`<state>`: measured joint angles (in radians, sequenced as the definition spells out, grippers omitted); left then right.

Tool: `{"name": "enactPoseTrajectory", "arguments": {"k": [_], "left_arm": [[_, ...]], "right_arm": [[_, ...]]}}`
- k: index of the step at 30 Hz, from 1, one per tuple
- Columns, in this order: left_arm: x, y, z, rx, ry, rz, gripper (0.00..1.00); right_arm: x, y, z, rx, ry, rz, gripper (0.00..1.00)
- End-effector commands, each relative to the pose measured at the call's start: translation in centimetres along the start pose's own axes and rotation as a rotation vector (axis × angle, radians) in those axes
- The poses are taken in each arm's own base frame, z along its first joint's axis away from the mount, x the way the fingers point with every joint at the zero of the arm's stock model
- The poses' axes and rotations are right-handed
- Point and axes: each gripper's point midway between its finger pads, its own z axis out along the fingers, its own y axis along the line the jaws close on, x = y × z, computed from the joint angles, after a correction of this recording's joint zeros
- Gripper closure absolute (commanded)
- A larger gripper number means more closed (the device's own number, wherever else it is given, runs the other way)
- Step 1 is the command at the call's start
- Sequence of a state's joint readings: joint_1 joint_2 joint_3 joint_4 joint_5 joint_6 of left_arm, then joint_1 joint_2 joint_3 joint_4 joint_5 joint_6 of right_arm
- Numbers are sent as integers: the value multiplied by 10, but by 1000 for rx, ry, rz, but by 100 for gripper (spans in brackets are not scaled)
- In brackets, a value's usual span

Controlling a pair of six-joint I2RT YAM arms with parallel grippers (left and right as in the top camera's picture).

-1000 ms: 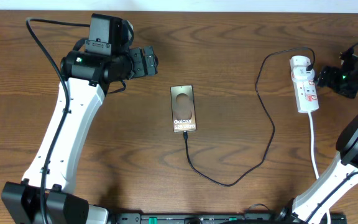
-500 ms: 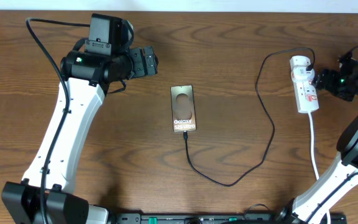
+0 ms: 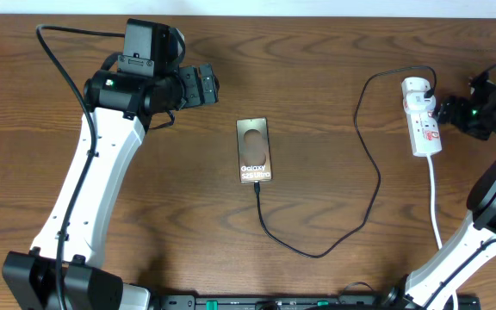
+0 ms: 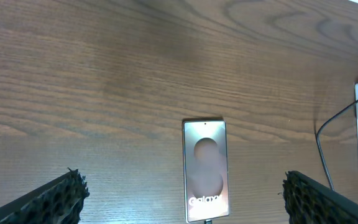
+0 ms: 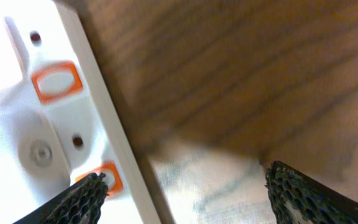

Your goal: Plug charger to phone and switch on socket

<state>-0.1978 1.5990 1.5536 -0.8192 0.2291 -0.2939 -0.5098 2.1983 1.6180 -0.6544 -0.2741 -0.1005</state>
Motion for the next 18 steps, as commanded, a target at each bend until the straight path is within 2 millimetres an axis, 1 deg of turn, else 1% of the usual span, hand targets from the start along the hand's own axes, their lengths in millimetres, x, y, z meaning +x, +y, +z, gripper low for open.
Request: {"name": "enactPoseTrajectory", "arguments": {"k": [1, 6, 18], "left_arm": [[-6, 1, -8, -7, -27, 6, 1], [-6, 1, -8, -7, -27, 6, 2], [-6, 1, -8, -7, -27, 6, 1]], "right_arm": [[12, 12, 13, -33, 30, 29, 17], [9, 14, 13, -34, 20, 29, 17], [17, 28, 16, -45, 59, 13, 17]]}}
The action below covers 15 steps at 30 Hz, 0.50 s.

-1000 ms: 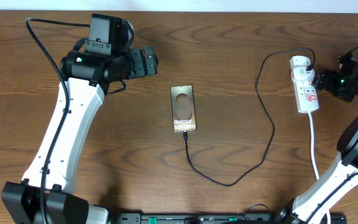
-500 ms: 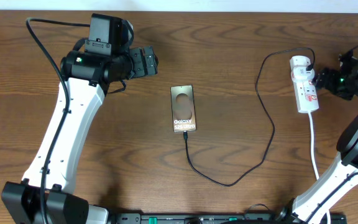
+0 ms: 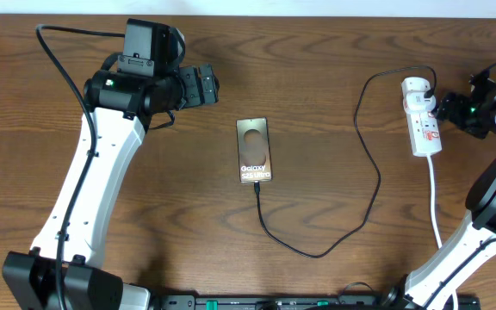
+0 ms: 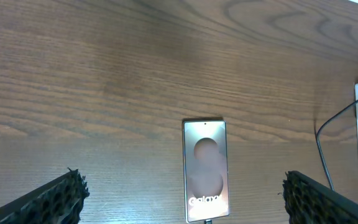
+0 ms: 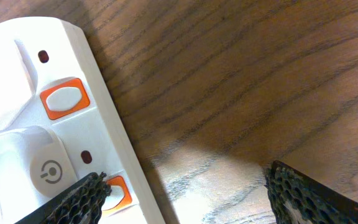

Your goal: Plug charger to phone and switch on socket

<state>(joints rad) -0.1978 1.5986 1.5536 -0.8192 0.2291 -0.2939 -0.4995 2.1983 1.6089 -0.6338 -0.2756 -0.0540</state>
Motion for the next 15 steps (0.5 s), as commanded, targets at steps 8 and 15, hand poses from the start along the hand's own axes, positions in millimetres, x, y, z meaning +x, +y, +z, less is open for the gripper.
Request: {"name": "enactPoseTrajectory", "arguments": {"k": [8, 15], "left_arm": [[-6, 1, -8, -7, -27, 6, 2], [-6, 1, -8, -7, -27, 6, 1]], "right_arm": [[30, 31, 17, -47, 101, -31, 17], [37, 32, 16, -48, 131, -23, 17]]}}
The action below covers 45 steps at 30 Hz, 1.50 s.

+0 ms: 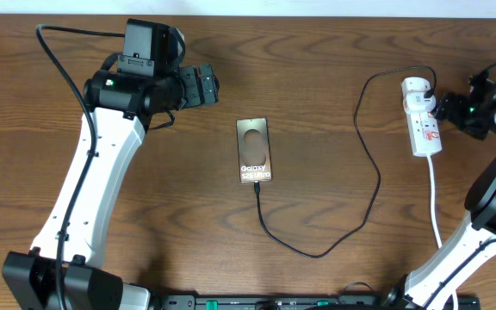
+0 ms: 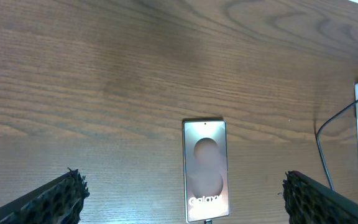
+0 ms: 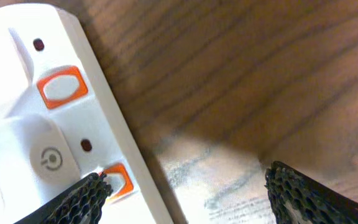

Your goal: Plug charger to phone and switch on socket

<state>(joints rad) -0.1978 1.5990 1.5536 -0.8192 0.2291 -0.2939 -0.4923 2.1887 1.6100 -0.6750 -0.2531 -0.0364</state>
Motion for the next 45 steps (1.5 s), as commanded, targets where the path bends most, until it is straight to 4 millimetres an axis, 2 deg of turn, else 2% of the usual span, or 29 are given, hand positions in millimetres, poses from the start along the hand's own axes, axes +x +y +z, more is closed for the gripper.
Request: {"name": "enactPoseTrajectory", "arguments": {"k": [1, 14, 22, 27, 34, 37, 40, 45], "left_arm": [[-6, 1, -8, -7, -27, 6, 2], [-6, 1, -8, -7, -27, 6, 2], [-6, 1, -8, -7, -27, 6, 2], [-6, 1, -8, -7, -27, 6, 2], [-6, 1, -8, -7, -27, 6, 2], [-6, 1, -8, -7, -27, 6, 2], [-6, 1, -8, -7, -27, 6, 2], [-6, 1, -8, -7, -27, 6, 2]], "right_arm": [[31, 31, 20, -65, 103, -42, 17], [34, 31, 21, -65, 113, -35, 18], [18, 28, 15, -61, 67, -33, 20], [-7, 24, -10, -49, -2, -31, 15], [-39, 14, -66, 16, -133, -7, 12], [-44, 8, -83, 49, -166, 6, 11], [-44, 3, -91, 69, -177, 19, 11], [-40, 12, -105, 36, -173, 32, 14]]}}
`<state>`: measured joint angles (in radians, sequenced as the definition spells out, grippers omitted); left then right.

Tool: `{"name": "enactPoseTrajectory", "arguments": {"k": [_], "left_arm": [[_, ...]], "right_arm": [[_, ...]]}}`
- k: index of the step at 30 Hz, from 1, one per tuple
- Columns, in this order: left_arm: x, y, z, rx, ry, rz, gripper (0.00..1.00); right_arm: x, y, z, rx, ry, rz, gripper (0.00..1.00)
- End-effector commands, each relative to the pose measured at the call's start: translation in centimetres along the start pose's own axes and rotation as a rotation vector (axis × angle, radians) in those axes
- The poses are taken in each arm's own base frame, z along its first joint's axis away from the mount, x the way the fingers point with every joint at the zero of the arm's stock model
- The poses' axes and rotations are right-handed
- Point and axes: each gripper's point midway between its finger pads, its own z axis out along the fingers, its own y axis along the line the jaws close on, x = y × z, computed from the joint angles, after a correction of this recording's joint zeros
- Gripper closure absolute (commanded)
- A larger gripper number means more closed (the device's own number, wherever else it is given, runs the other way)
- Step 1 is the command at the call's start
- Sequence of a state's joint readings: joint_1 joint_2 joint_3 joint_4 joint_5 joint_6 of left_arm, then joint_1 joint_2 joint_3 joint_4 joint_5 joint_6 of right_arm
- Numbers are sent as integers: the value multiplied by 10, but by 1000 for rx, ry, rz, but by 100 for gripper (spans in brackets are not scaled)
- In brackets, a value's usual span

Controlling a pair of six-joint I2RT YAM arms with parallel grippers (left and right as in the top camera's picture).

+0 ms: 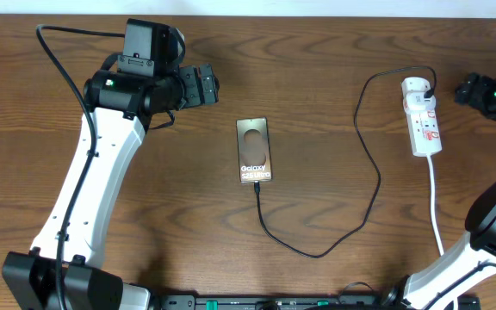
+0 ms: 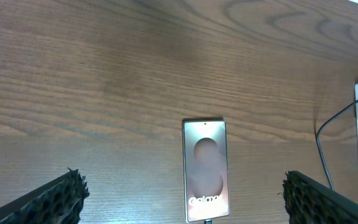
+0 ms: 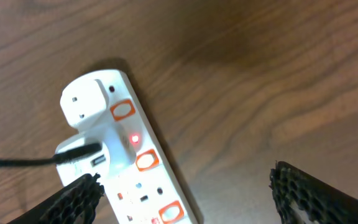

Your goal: Plug charger to phone and switch on socket

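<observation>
The phone (image 1: 254,151) lies face up mid-table, its screen lit, with the black charger cable (image 1: 370,164) plugged into its bottom end and looping right to the white charger plug (image 1: 415,87) in the white power strip (image 1: 424,125). A red light (image 3: 133,138) glows on the strip beside the plug. My right gripper (image 3: 185,202) stands open, raised and to the right of the strip. The left gripper (image 2: 182,202) hangs open above the phone (image 2: 205,168), apart from it.
The strip's white lead (image 1: 435,202) runs down toward the table's near edge. Bare wooden table (image 1: 145,207) lies left of the phone. The left arm (image 1: 102,164) stretches over the left side; the right arm stands along the right edge.
My right gripper has drawn back from the power strip, up and to the right. A red light now glows on the strip. Left arm, phone and cable are unchanged.
At all three earlier moments my right gripper stood low and close against the strip's orange switches, shifting slightly, the cable plugged into the phone throughout. Now it is raised clear and the strip's red light is on. The left arm stayed still.
</observation>
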<state>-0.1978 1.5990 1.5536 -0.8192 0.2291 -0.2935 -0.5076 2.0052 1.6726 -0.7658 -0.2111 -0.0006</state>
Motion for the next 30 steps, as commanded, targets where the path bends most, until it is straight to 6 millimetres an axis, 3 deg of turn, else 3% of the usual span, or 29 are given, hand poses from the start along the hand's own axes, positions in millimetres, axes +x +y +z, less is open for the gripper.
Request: {"name": "enactPoseTrajectory", "arguments": {"k": [1, 5, 8, 12, 18, 23, 30], "left_arm": [[-6, 1, -8, -7, -27, 6, 1], [-6, 1, -8, -7, -27, 6, 1], [-6, 1, -8, -7, -27, 6, 2], [-6, 1, -8, -7, -27, 6, 2], [-6, 1, -8, -7, -27, 6, 2], [-6, 1, -8, -7, -27, 6, 2], [-6, 1, -8, -7, -27, 6, 2]], "right_arm": [[-6, 9, -23, -28, -28, 18, 13], [-12, 25, -67, -66, -84, -7, 10], [-10, 45, -113, -109, -131, -74, 7], [9, 71, -172, -146, -166, -179, 2], [59, 101, -243, -173, -175, -257, 1], [102, 107, -284, -176, -160, -227, 1], [154, 108, -315, -172, -115, -204, 1]]}}
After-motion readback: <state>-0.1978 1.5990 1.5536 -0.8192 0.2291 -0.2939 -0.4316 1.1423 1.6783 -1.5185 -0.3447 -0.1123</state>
